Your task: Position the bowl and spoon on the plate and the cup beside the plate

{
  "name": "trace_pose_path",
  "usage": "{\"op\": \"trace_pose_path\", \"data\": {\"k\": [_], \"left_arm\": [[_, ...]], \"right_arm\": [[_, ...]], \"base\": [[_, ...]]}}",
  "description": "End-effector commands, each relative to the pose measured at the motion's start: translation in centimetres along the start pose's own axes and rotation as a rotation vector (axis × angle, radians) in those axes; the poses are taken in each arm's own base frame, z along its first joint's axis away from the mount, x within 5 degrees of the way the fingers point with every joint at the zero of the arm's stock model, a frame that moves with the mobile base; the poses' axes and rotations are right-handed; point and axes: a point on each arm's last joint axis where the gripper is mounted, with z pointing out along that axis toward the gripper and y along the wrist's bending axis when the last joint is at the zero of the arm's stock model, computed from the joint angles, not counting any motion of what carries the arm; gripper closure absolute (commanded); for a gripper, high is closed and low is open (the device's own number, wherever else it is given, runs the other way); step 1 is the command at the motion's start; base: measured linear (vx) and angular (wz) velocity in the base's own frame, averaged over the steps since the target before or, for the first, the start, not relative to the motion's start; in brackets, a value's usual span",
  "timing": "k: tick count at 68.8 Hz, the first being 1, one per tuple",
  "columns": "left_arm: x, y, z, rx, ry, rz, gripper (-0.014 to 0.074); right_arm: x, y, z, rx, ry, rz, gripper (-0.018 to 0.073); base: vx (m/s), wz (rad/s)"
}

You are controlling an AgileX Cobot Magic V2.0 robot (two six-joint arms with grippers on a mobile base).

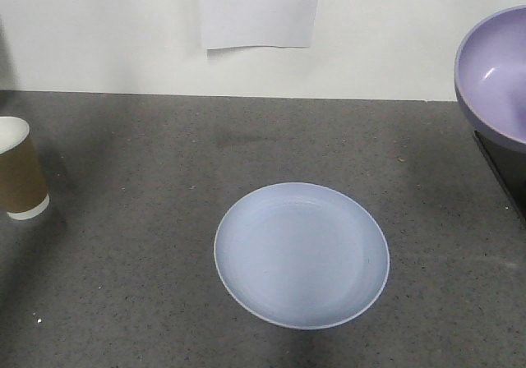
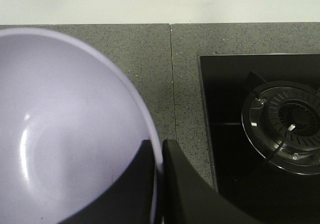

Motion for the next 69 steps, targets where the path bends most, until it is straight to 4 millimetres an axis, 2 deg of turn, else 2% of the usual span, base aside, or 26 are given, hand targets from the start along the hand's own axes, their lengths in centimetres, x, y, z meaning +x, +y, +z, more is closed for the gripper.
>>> {"op": "trace_pose_path", "data": {"k": [1, 39, 51, 59, 69], "left_arm": [[-0.6, -0.2, -1.6, 0.024, -0.101, 0.001, 0.0603], [-0.6, -0.2, -1.6, 0.024, -0.101, 0.001, 0.0603], [-0.6, -0.2, -1.6, 0.024, -0.101, 0.001, 0.0603], [-0.6, -0.2, -1.6, 0.024, -0.101, 0.001, 0.0603], [-0.6, -0.2, -1.6, 0.024, -0.101, 0.001, 0.0603]], "right_arm": [[-1.1, -0.1, -1.2, -0.001, -0.108, -0.01, 0.0566], [-1.1, -0.1, -1.2, -0.005, -0.107, -0.008, 0.0566], [-1.0, 0.6, -1.0, -0.076, -0.092, -0.022, 0.0566], [-1.0, 1.7, 0.1, -0.176, -0.051, -0.064, 0.0566], [-1.1, 2.9, 3.0, -0.271, 0.049, -0.079, 0.0564]], "base": [[0.0, 0.0], [0.0, 0.0], [0.0, 0.0], [0.0, 0.0], [0.0, 0.0]]}}
